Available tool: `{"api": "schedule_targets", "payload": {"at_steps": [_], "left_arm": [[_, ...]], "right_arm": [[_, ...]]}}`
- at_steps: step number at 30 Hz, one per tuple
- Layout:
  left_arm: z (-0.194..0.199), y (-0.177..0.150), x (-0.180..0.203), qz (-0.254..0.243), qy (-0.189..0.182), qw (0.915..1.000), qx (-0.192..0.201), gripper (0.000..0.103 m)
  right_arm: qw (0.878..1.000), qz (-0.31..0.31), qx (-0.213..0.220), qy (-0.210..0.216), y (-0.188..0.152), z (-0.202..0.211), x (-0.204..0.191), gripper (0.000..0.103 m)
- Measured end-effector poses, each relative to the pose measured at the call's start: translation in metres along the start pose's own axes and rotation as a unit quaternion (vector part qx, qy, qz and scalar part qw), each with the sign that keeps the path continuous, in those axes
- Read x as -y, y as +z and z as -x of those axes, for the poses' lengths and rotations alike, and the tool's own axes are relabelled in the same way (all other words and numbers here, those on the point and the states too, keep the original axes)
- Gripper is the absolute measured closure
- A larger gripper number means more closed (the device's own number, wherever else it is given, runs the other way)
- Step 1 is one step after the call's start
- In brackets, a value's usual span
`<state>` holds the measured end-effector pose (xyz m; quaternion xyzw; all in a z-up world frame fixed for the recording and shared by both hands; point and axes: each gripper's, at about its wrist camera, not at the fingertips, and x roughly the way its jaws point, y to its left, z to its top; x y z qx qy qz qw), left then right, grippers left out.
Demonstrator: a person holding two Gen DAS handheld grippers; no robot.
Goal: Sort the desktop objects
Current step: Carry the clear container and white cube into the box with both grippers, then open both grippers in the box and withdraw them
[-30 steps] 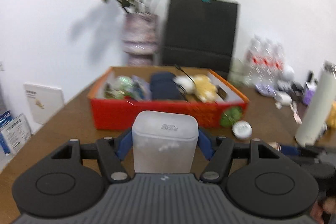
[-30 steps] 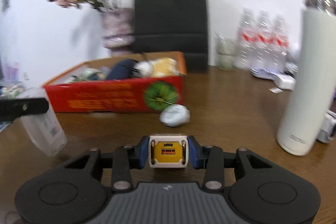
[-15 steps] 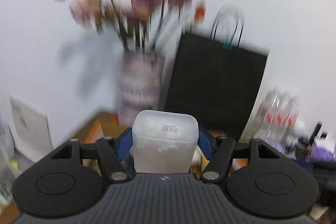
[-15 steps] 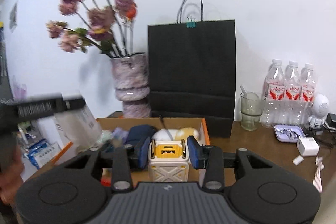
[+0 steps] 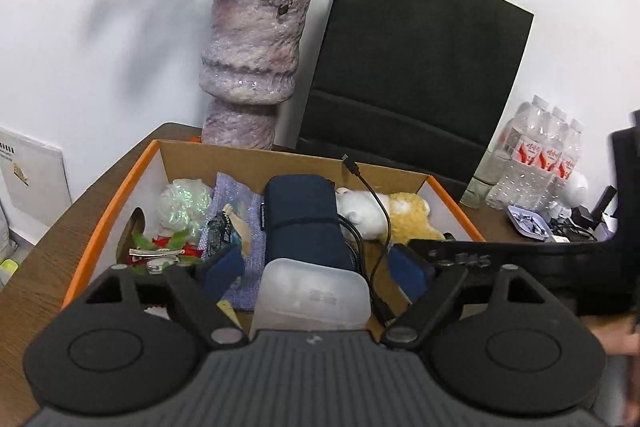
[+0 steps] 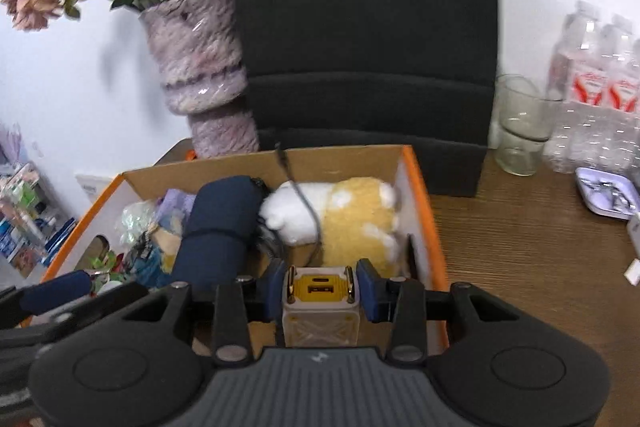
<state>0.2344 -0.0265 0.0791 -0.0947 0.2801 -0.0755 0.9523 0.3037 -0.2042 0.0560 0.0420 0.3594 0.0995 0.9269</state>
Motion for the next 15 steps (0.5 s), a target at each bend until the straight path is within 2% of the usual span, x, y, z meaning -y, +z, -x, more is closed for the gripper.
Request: {"api": "schedule_targets", "payload": {"at_steps": [2, 6, 9, 13, 15], "left_arm": [[0.004, 0.001, -0.005, 0.004, 0.009, 0.9999, 0.004, 0.018], [0.012, 0.004, -0.013, 0.014, 0.015, 0.9998, 0.004, 0.017], [0.016, 0.007, -0.016, 0.018, 0.028, 0.9994, 0.002, 0.016], [0.016, 0.011, -0.015, 0.042, 0.077, 0.9954, -0.038, 0.010], [0.021, 0.011, -0.016, 0.048, 0.065, 0.9957, -0.044, 0.009]], "right_arm": [[1.000, 0.014, 0.002, -0.008, -0.003, -0.006, -0.007, 0.065], [0.997, 0.059, 0.004, -0.059, -0.018, -0.010, -0.013, 0.063], [0.997, 0.062, -0.019, -0.036, -0.021, 0.003, -0.007, 0.055], [0.999, 0.041, -0.013, -0.024, -0.005, 0.032, 0.005, 0.046], [0.999, 0.025, -0.015, -0.016, 0.004, 0.046, 0.012, 0.039]]}}
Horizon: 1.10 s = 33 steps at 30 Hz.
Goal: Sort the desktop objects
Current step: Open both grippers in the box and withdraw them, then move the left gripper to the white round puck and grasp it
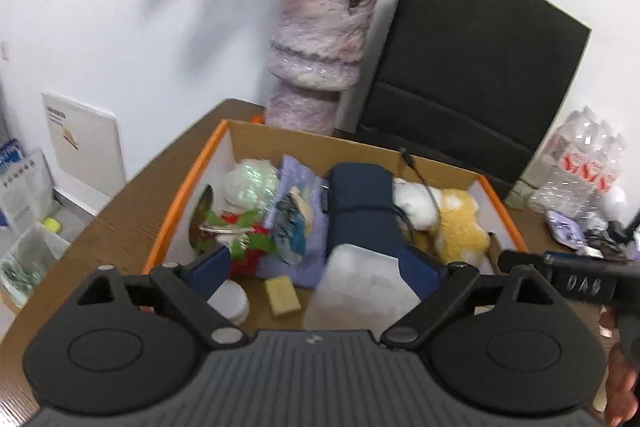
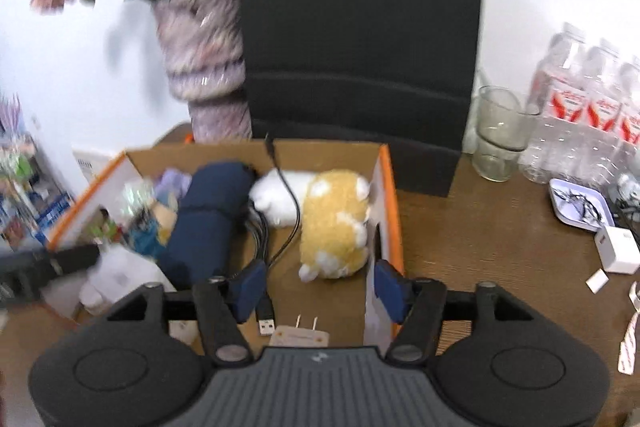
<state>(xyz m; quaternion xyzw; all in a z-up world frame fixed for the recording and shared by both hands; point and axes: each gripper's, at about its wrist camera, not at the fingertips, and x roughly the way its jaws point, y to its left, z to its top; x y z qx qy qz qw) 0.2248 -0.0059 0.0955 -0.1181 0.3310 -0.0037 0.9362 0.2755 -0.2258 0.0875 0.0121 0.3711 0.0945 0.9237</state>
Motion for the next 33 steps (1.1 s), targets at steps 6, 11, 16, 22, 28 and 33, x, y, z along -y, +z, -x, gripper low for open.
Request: {"api": "schedule_targets", "payload": {"at_steps": [6, 11, 16, 22, 28, 33], "left_arm": [[0.026, -0.003, 0.011, -0.041, 0.008, 0.9991, -0.003, 0.000], [0.045, -0.014, 0.012, -0.069, 0.013, 0.9974, -0.015, 0.000], [0.078, -0.047, -0.002, -0.073, 0.019, 0.9971, 0.013, 0.000], [0.113, -0.122, -0.011, -0.077, 0.020, 0.9954, 0.053, 0.000], [0.126, -0.180, -0.014, -0.078, -0.007, 0.9966, 0.027, 0.000], [0.112, -0.188, 0.003, -0.099, -0.034, 0.9944, 0.014, 0.000]], "right_arm": [[0.999, -0.005, -0.039, 0.010, 0.002, 0.022, -0.001, 0.035], [1.000, 0.000, -0.028, 0.010, -0.013, 0.043, -0.008, 0.025], [0.999, 0.006, 0.044, -0.011, -0.054, 0.080, -0.006, 0.020], [0.997, 0.030, 0.070, -0.007, -0.140, 0.102, -0.020, 0.018], [0.997, 0.027, 0.071, -0.004, -0.206, 0.120, -0.033, 0.020], [0.996, 0.031, 0.087, -0.020, -0.228, 0.131, -0.027, 0.033]]}}
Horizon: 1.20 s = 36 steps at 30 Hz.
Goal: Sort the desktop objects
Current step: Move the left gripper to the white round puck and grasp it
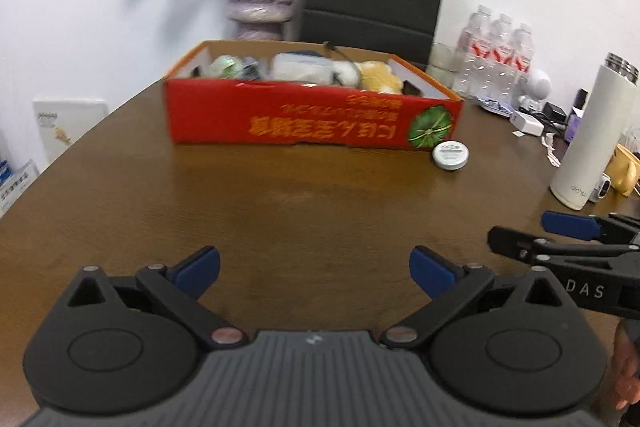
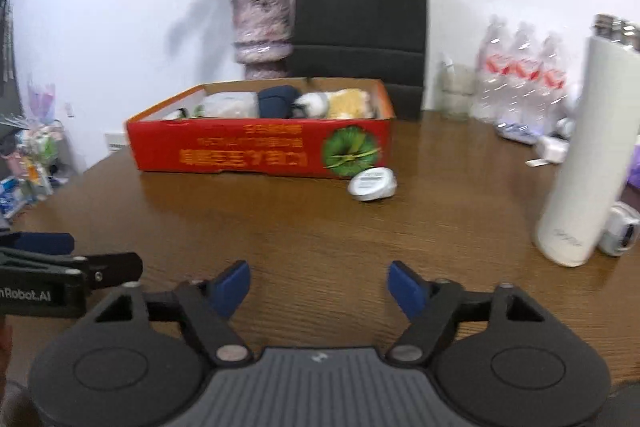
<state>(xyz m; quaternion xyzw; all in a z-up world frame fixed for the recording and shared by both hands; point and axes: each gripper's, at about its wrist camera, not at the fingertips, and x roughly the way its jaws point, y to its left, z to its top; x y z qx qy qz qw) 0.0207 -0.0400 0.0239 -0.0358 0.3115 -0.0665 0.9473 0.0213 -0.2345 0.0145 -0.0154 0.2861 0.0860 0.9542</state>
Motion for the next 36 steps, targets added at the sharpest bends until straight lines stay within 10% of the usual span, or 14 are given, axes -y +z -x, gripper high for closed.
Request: {"api": "schedule_targets", "payload": {"at_steps": [8, 22, 24, 30, 36], "left_arm": [[-0.074, 0.049, 0.062, -0.034, -0.071, 0.9969, -0.004, 0.006], [-0.167, 0.080, 0.102, 0.016, -0.136, 0.9895, -0.046, 0.028], [-0.169, 0.080, 0.107, 0.013, -0.127, 0.9912, -0.037, 0.062], [-0.140, 0.065, 0.095, -0.009, -0.110, 0.9927, -0.049, 0.063], [-0.076, 0.033, 0.017, 0.068, -0.159, 0.9817, -0.080, 0.063]], "right_arm": [[0.994, -0.083, 0.017, -0.066, 0.025, -0.035, 0.068, 0.046], [0.988, -0.151, 0.030, -0.031, 0.037, -0.067, 0.110, 0.059], [0.988, -0.147, 0.034, -0.030, 0.038, -0.065, 0.110, 0.059], [0.991, -0.125, 0.020, -0.034, 0.031, -0.071, 0.105, 0.059], [0.998, -0.005, 0.008, 0.064, 0.027, -0.066, 0.058, 0.059]]}}
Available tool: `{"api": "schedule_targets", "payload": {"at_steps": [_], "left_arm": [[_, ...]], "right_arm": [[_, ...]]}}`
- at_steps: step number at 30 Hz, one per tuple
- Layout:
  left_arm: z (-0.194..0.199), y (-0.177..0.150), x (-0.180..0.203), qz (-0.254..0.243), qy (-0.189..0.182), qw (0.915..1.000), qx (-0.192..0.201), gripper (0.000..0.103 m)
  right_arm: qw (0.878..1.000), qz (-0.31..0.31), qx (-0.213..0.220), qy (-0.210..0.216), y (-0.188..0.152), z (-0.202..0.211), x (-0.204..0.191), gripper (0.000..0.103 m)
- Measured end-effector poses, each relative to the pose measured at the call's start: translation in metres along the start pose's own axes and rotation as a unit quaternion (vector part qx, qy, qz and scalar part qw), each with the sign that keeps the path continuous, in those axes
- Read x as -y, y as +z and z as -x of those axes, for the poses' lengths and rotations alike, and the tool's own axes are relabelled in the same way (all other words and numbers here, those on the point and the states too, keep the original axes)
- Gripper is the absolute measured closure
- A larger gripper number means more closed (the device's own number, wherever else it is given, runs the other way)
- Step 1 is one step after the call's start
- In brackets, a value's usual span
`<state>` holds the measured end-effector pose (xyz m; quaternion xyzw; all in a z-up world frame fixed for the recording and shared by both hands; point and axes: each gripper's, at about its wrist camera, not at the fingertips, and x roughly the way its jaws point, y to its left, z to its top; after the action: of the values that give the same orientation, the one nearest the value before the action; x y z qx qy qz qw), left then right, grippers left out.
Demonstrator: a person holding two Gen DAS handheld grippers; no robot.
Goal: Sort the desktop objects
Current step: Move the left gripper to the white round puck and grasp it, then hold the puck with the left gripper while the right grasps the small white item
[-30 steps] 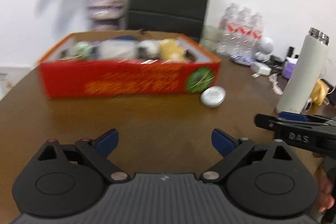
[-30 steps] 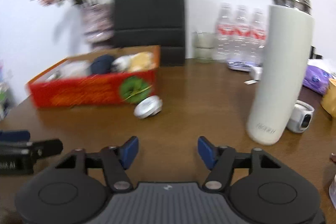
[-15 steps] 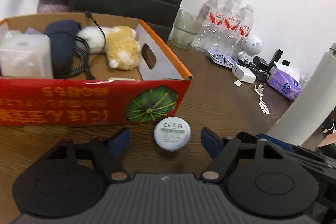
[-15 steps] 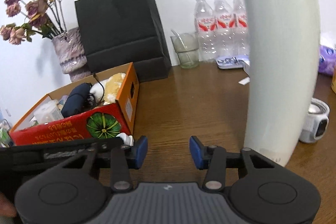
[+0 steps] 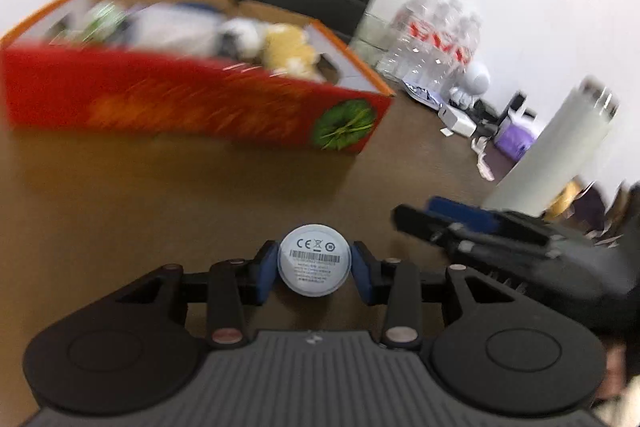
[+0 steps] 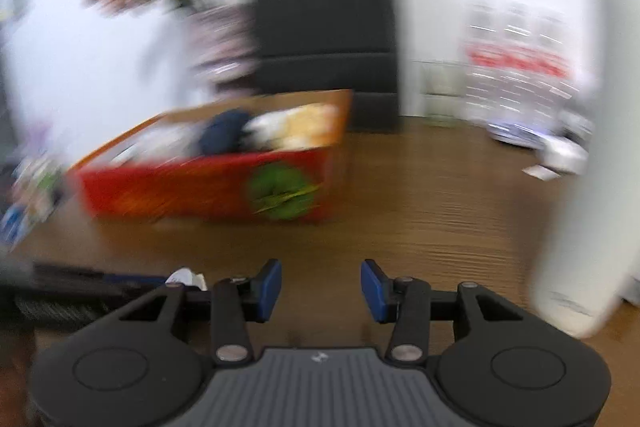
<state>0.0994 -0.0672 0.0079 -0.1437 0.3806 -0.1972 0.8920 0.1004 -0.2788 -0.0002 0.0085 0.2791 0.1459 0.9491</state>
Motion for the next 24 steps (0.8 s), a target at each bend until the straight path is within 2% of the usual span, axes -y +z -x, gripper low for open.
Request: {"api": "schedule_targets", "payload": {"at_steps": [3, 5, 7, 10, 12, 16, 17, 20, 21, 24], "left_arm": [[0.031, -0.004, -0.030, 0.026, 0.008, 0.9996, 0.010, 0.063], [0.044, -0.003, -0.042, 0.032, 0.020, 0.9992, 0.010, 0.063], [0.049, -0.003, -0.049, 0.039, 0.000, 0.9992, 0.001, 0.063], [0.055, -0.003, -0.051, 0.045, -0.056, 0.9972, -0.017, 0.063], [0.059, -0.004, -0.050, 0.035, -0.093, 0.9948, -0.023, 0.063], [0.056, -0.005, -0.056, 0.015, -0.097, 0.9936, -0.055, 0.063], [0.053, -0.004, -0.058, 0.016, -0.099, 0.9929, -0.064, 0.063], [0.052, -0.006, -0.057, 0.006, -0.086, 0.9948, -0.054, 0.063], [0.054, -0.006, -0.055, 0.000, -0.069, 0.9967, -0.043, 0.063], [0.059, -0.010, -0.056, -0.019, -0.021, 0.9995, -0.017, 0.063]], "right_arm": [[0.993, 0.091, 0.001, 0.075, -0.009, 0.009, -0.037, 0.059], [0.986, 0.131, -0.008, 0.105, -0.017, 0.013, -0.056, 0.061], [0.980, 0.162, -0.022, 0.112, -0.023, 0.013, -0.078, 0.062], [0.972, 0.199, -0.009, 0.123, -0.027, 0.016, -0.106, 0.063], [0.967, 0.217, 0.003, 0.132, -0.028, 0.019, -0.117, 0.069], [0.955, 0.258, 0.013, 0.147, -0.031, 0.026, -0.130, 0.070], [0.951, 0.270, 0.011, 0.152, -0.032, 0.027, -0.134, 0.075], [0.946, 0.294, -0.008, 0.135, -0.033, 0.026, -0.142, 0.078], [0.949, 0.285, -0.014, 0.132, -0.032, 0.025, -0.140, 0.085], [0.962, 0.254, -0.034, 0.096, -0.031, 0.022, -0.132, 0.080]]}}
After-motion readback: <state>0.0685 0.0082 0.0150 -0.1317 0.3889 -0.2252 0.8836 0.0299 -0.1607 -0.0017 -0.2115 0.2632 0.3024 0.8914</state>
